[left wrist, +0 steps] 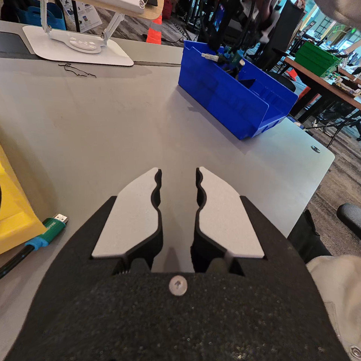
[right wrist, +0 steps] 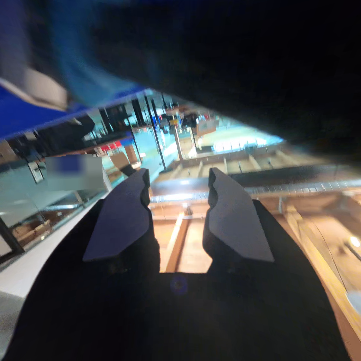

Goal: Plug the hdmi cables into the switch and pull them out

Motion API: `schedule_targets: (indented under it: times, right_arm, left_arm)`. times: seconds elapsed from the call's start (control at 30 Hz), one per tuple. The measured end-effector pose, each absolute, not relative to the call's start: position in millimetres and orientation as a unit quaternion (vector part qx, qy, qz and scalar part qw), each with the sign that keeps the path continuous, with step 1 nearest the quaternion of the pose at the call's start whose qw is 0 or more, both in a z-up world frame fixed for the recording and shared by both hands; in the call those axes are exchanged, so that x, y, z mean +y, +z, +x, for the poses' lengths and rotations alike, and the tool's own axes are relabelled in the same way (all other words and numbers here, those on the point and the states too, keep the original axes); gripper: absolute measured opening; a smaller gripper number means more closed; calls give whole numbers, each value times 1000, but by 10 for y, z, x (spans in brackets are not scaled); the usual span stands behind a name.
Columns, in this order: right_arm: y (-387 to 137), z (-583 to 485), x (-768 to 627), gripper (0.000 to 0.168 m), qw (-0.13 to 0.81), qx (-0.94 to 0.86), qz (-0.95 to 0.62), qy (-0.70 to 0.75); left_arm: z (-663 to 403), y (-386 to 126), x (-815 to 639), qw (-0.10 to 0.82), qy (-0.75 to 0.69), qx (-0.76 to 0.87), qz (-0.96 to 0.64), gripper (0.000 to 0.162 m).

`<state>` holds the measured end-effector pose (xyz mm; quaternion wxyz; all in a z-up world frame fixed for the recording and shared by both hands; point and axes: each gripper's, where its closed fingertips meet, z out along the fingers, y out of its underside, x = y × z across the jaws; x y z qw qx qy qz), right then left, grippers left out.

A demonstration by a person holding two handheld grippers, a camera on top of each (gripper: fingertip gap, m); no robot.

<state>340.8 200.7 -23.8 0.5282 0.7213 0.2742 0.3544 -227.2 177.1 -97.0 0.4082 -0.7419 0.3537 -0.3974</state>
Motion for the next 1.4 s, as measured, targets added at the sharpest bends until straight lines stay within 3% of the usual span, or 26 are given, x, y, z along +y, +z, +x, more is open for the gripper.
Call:
schedule_targets:
  times: [0.03,0.13,0.17,0.23,0.4,0.5,0.57,0.77,0.87,0.93,1.0,1.07,1.17,1.4]
  right_arm:
    - [-136,3450,2008,53,549,270,698,372]
    - [33,3560,1905,51,599,243,653,395]
    - [4,3562,1830,56,602,239,663,376]
    - [23,3595,1799,49,579,246,688,362]
    - [533,3617,1364,48,643,158,663,350]
    - [150,3403,987,48,617,158,749,184]
    - [60,3367,855,38,601,133,776,139]
    - [934,4168,674,43,710,68,585,386]
    - [970,4619,536,54,680,55,598,421]
    - [893,5051,449,51,617,73,636,458]
    - [898,5355,263,73,569,55,653,497]
    - [862,5514,313,64,528,107,634,555]
    - [338,5277,615,57,423,179,694,554]
    - [378,5004,578,70,467,158,658,569]
  left_arm:
    - [-2274,-971,1768,408,-397,354,-742,33]
    - [-2299,-981,1771,408,-397,353,-742,33]
    - [-2310,-989,1772,406,-399,352,-743,33]
    - [-2337,-998,1778,402,-405,346,-745,33]
    - [-2356,-993,1797,395,-418,334,-747,33]
    - [-2332,-986,1776,394,-419,337,-746,33]
    - [-2320,-983,1759,396,-415,341,-745,33]
    - [-2300,-1005,1727,396,-406,353,-745,33]
    - [-2313,-1007,1745,397,-404,350,-746,33]
    - [-2343,-1008,1757,399,-400,348,-748,33]
    - [-2385,-998,1765,403,-399,343,-749,33]
    - [-2418,-989,1765,407,-398,339,-749,33]
    - [-2414,-973,1758,409,-398,336,-749,33]
    - [-2332,-968,1688,425,-367,366,-742,32]
